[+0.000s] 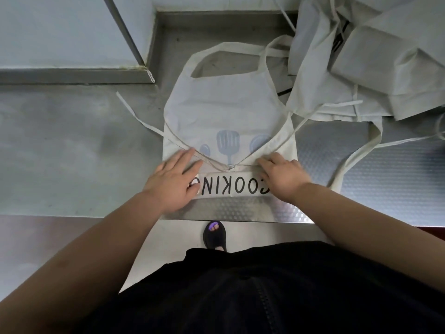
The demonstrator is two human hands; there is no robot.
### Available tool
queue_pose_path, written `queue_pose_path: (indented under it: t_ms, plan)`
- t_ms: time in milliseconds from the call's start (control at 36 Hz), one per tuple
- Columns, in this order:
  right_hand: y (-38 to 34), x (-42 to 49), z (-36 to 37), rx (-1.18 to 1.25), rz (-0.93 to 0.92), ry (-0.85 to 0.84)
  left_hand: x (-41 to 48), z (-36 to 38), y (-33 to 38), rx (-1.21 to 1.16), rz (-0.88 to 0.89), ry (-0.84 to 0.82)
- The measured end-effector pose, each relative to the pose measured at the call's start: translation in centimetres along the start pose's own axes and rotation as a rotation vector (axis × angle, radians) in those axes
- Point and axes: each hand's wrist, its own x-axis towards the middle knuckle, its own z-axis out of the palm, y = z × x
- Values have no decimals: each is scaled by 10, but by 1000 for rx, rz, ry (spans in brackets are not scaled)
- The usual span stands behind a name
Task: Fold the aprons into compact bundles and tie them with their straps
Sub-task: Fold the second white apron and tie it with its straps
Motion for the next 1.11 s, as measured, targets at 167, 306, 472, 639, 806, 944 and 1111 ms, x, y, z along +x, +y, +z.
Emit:
queue_pose_path:
  t_ms: [167,306,472,639,806,944,1111]
  plan:
    - [-8,-5,-11,-39,8,-9,16,-13,3,88,132,-56]
    - [-10,-7,-11,-74,67,-3,8,-9,2,12,21,-47]
    - [-14,-4,-7,-96,114,32,2,-4,-3,24,-29,-6]
    - [-15,-3,-7,-102,117,42,10,-13,6,31,150,-15]
    - [-16,-3,-8,-104,120,31,12,-5,11,34,94,7]
    - [-15,-2,-8,-104,126,22,13,-10,8,2,35,34]
    - [-16,-2,-7,-101,132,38,-3,6,-12,-64,-301,-57]
